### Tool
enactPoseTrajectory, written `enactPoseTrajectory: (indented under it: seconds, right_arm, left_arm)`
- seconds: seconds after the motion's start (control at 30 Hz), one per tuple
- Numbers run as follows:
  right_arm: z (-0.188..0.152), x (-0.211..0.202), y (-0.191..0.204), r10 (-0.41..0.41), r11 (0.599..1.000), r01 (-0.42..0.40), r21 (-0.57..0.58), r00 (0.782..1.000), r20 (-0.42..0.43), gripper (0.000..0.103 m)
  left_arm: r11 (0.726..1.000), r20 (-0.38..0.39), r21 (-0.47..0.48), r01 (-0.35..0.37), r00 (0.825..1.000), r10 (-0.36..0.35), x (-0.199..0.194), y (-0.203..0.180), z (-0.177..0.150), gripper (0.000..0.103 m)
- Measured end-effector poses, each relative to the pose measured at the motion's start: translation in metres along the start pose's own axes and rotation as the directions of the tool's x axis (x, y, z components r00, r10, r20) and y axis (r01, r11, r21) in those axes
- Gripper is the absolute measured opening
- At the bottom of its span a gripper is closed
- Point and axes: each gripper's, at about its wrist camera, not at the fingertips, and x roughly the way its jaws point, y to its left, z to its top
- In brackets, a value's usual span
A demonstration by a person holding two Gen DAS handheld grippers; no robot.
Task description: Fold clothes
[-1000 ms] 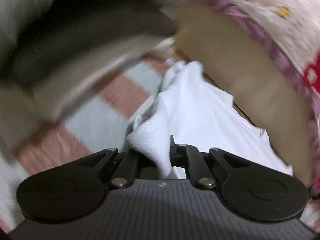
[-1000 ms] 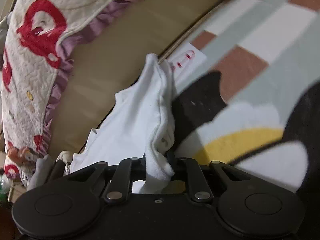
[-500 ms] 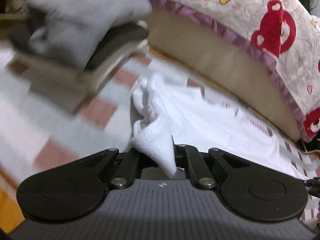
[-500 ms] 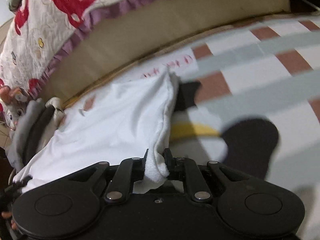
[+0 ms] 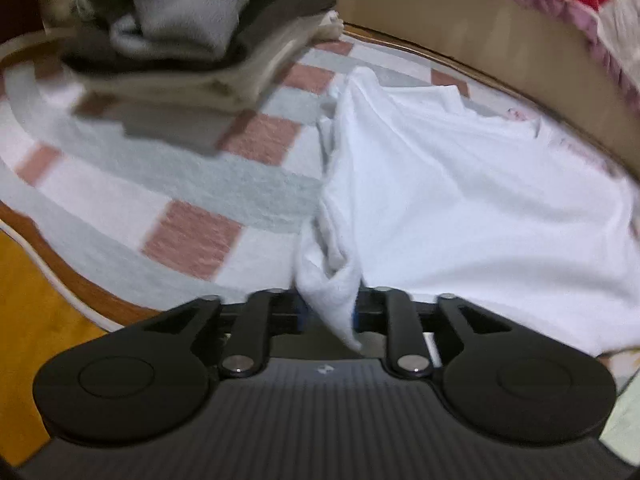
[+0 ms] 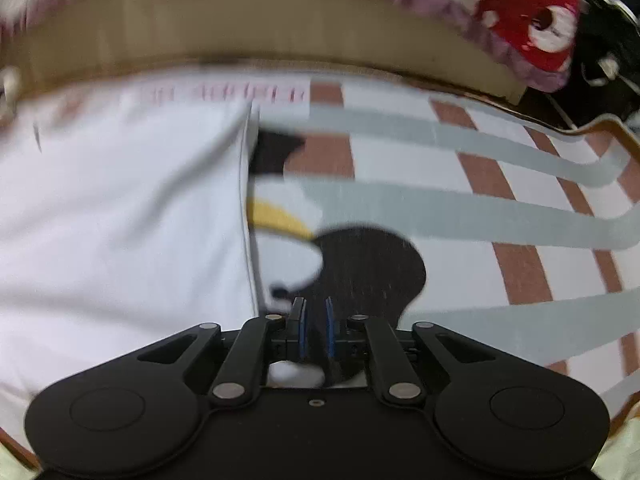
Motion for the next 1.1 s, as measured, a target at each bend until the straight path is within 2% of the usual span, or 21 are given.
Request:
enactPoseTrajectory:
  seconds: [0.1,0.13,0.23,0.27,0.3,0.37,0.43,0.5,0.57,0.6,0.67,0.7,0.73,0.77,0.8,0.83,0.87,0.9,0.93,1.0,1.1]
  right_arm:
    - [0.004,-0.005,-0.008,0.079,0.994,-0.082,0.07,0.996,0.043,0.014]
    - [0.005,-0.006,-0.008,0.1,0.991,-0.105,0.081,0.993,0.056,0.016]
    - [0.008,-0.006,-0.001,0.145,0.987,-0.15,0.054,0.985,0.09,0.022]
    - [0.009,-0.007,0.001,0.159,0.985,-0.165,0.045,0.982,0.102,0.023]
    - [0.01,-0.007,0.003,0.177,0.983,-0.182,0.039,0.978,0.109,0.023]
    - [0.009,-0.007,0.005,0.235,0.969,-0.24,0.054,0.967,0.098,0.026]
    - [0.008,-0.005,0.008,0.3,0.95,-0.304,0.068,0.952,0.059,0.045]
    - [0.005,-0.001,0.015,0.349,0.936,-0.348,0.051,0.937,-0.009,0.055]
    - [0.0,0.001,0.025,0.344,0.939,-0.344,0.011,0.936,-0.07,0.058]
    - [-0.002,0.003,0.029,0.306,0.951,-0.308,-0.012,0.948,-0.089,0.061]
    - [-0.006,0.01,0.034,0.223,0.972,-0.23,-0.04,0.965,-0.136,0.067]
    - [-0.008,0.017,0.034,0.19,0.98,-0.198,-0.035,0.967,-0.172,0.067]
    - [-0.01,0.026,0.034,0.162,0.985,-0.171,-0.025,0.964,-0.212,0.067]
    - [-0.011,0.033,0.033,0.142,0.988,-0.152,-0.02,0.958,-0.25,0.067]
    - [-0.012,0.039,0.033,0.13,0.99,-0.14,-0.017,0.952,-0.276,0.067]
    - [-0.012,0.04,0.034,0.142,0.988,-0.153,-0.018,0.951,-0.275,0.061]
    - [-0.012,0.038,0.035,0.165,0.984,-0.178,-0.027,0.949,-0.268,0.048]
    - [-0.011,0.037,0.036,0.189,0.978,-0.204,-0.031,0.946,-0.263,0.025]
    - [-0.01,0.035,0.035,0.204,0.975,-0.219,-0.03,0.944,-0.259,0.014]
    - [-0.01,0.031,0.033,0.179,0.979,-0.198,-0.055,0.954,-0.242,0.007]
    - [-0.008,0.023,0.037,0.108,0.983,-0.134,-0.124,0.974,-0.199,0.005]
  left_arm:
    - [0.991,0.055,0.057,-0.119,0.992,0.116,-0.014,0.007,0.0,0.027]
    - [0.992,0.062,0.041,-0.12,0.991,0.117,-0.016,0.014,-0.001,0.027]
    - [0.998,0.056,-0.053,0.031,0.998,-0.028,-0.02,0.03,-0.004,0.03]
    - [0.994,0.049,-0.072,0.086,0.995,-0.083,-0.019,0.031,-0.006,0.035]
    - [0.988,0.044,-0.081,0.132,0.991,-0.129,-0.018,0.03,-0.007,0.045]
    - [0.99,0.044,-0.012,0.137,0.99,-0.137,-0.012,0.014,-0.012,0.056]
    - [0.989,0.01,0.078,0.128,0.992,-0.13,-0.002,-0.002,-0.017,0.064]
    - [0.984,-0.036,0.163,0.076,0.997,-0.071,0.01,-0.016,-0.022,0.064]
    - [0.981,-0.052,0.192,0.022,0.999,-0.012,0.018,-0.021,-0.027,0.067]
    - [0.981,-0.058,0.194,0.007,0.998,0.005,0.02,-0.021,-0.028,0.071]
    - [0.987,-0.054,0.159,0.025,0.998,-0.016,0.019,-0.014,-0.03,0.071]
    - [0.989,-0.048,0.144,0.036,0.998,-0.03,0.018,-0.012,-0.03,0.066]
    - [0.987,-0.043,0.153,0.05,0.998,-0.044,0.015,-0.011,-0.033,0.023]
    - [0.981,-0.051,0.182,0.072,0.997,-0.064,0.014,-0.012,-0.034,0.01]
    - [0.97,-0.065,0.215,0.112,0.993,-0.1,0.012,-0.013,-0.034,0.01]
    - [0.964,-0.07,0.234,0.125,0.991,-0.112,0.008,-0.011,-0.033,0.01]
    - [0.967,-0.066,0.224,0.123,0.992,-0.111,0.006,-0.004,-0.029,0.01]
    - [0.97,-0.062,0.206,0.126,0.991,-0.116,0.003,0.003,-0.026,0.01]
    - [0.976,-0.056,0.157,0.15,0.988,-0.143,-0.001,0.012,-0.021,0.01]
    - [0.979,-0.047,0.112,0.172,0.985,-0.168,-0.008,0.018,-0.015,0.01]
    - [0.965,-0.04,0.233,0.117,0.993,-0.111,-0.013,-0.003,-0.017,0.01]
